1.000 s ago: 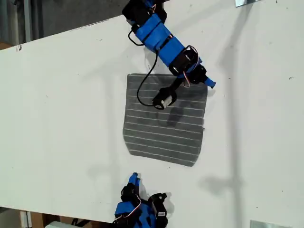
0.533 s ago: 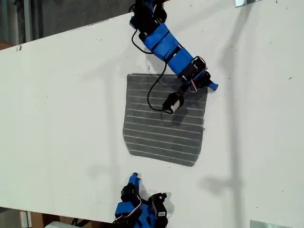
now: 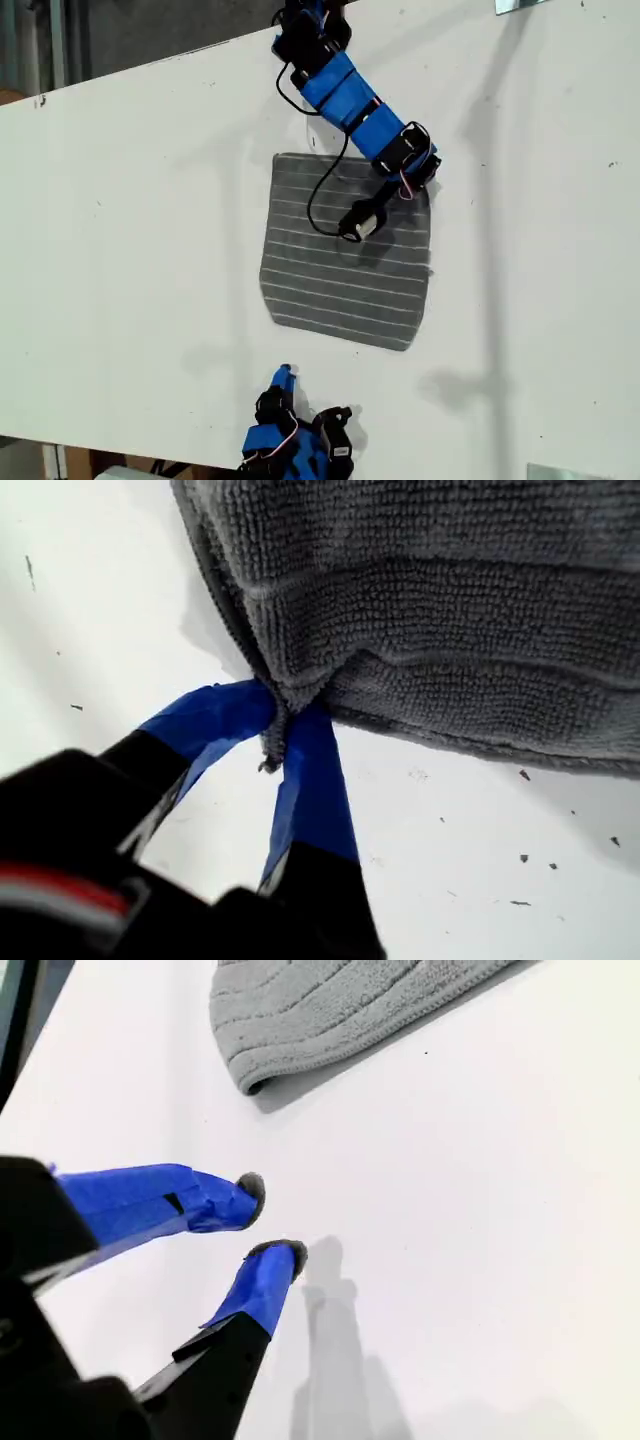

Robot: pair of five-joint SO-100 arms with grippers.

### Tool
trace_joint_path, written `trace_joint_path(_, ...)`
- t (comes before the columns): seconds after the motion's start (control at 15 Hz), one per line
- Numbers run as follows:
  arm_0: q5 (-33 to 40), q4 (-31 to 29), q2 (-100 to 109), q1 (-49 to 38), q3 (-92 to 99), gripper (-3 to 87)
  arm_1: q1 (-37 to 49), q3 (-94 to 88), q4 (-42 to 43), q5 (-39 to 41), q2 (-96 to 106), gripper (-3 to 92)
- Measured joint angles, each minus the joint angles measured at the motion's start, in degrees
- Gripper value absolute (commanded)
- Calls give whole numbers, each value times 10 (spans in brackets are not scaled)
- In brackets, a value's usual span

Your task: Grasp corners of a square towel and fold twice.

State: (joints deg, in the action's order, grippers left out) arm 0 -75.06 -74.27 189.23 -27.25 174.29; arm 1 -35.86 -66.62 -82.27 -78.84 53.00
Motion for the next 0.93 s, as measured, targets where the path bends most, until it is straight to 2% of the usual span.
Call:
trace_joint_path(0.07,-5,-1,-4,10,-2,87,0,0,0,0,0,-2)
trace_joint_path(0.2,-63,-31,-32,69,-52,100,4,0,-3,0,0,-2)
trace_joint_path(0.27,-98,-48,-79,124,-109,111,5,0,-4,0,0,-2)
trace_joint_path(0.4,-186,-45,-262,251,-236,134,8,-1,-5,0,0,-2)
trace_joint_path(0.6,-293,38,-608,412,-373,162,8,-1,-5,0,0,-2)
trace_joint_path(0.67,-302,72,-683,457,-406,174,8,-1,-5,0,0,-2)
trace_joint_path(0.8,-293,131,-795,512,-484,185,8,-2,-5,0,0,-2)
trace_joint_path(0.93,-258,166,-874,530,-562,187,8,-3,-5,0,0,-2)
